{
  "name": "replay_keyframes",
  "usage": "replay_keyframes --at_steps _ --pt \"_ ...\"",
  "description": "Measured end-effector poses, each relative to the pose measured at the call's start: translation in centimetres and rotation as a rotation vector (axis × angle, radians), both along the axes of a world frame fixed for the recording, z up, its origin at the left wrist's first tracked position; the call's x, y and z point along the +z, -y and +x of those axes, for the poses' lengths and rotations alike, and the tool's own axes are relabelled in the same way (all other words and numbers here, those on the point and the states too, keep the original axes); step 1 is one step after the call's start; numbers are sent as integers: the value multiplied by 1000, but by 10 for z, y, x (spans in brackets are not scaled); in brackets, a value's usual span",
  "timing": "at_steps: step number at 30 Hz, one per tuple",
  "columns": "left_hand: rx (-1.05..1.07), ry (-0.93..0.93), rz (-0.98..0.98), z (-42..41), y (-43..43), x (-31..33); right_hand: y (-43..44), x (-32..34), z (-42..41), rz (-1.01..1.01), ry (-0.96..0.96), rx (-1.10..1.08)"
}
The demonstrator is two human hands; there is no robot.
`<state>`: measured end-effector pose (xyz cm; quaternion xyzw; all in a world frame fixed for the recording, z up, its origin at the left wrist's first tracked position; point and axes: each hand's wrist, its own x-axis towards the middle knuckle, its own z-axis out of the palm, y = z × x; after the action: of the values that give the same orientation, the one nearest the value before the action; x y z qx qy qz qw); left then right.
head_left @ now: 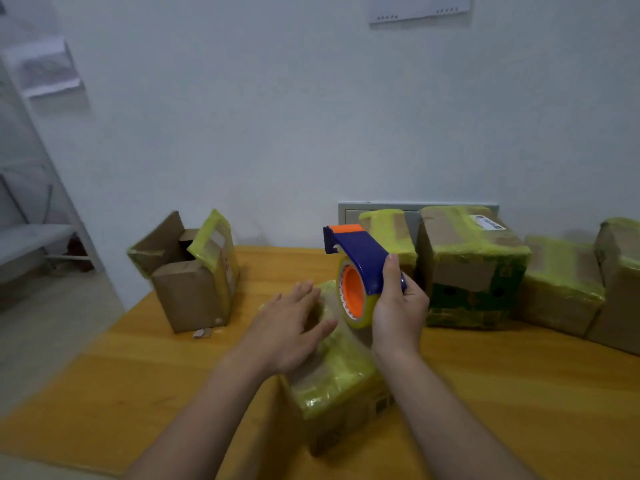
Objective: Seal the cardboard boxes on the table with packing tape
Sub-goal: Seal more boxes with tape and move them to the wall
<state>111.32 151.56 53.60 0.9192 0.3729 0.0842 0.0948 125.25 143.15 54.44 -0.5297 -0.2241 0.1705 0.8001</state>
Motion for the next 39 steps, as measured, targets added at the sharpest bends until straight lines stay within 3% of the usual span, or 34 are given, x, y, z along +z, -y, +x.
replay_keyframes --at_steps 8,14,18,23,28,39 --pt "-21 -209 -35 13 -10 -13 -4 -11 5 -20 -19 16" --pt "65 -110 79 11 3 -16 -1 -11 5 -5 -29 41" --pt "1 -176 -21 4 -2 -13 -2 -10 4 -15 -15 37" --pt "-39 -142 55 2 8 -13 0 -9 3 -13 -18 35" --pt "-98 -142 -100 -4 11 -10 -1 -8 3 -12 -17 29" --pt "-153 -144 -63 -12 25 -8 -2 -9 6 -17 -14 21"
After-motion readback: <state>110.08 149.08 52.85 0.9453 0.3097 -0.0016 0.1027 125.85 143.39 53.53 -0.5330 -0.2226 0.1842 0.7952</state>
